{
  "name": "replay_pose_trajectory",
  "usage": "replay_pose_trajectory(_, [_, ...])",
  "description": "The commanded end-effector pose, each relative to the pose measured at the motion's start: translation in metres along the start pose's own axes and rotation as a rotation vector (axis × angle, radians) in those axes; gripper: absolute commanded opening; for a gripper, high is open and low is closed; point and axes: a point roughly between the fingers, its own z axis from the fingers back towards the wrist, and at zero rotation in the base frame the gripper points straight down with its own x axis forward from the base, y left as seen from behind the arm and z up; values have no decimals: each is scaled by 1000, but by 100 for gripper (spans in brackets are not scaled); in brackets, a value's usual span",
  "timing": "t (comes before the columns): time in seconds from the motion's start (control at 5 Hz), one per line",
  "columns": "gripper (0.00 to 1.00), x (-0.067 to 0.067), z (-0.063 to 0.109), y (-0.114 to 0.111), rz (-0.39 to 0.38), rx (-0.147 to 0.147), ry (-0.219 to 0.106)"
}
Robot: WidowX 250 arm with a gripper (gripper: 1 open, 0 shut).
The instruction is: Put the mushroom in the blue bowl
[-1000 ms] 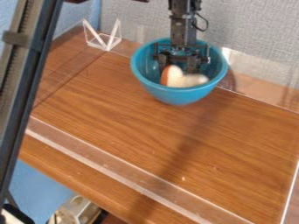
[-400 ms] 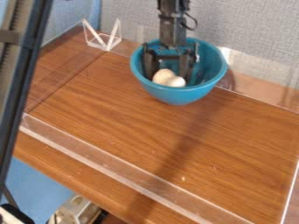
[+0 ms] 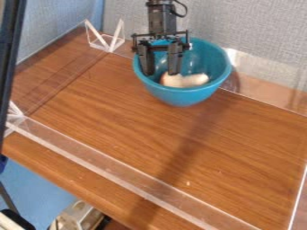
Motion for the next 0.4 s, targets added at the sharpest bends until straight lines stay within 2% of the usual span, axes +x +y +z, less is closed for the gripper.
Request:
replay_pose_trajectory(0.0, [0,-16,39,-13,-4,6,-131])
replay_pose_trajectory(0.2, [0,-13,31,-15,20,-2,-129])
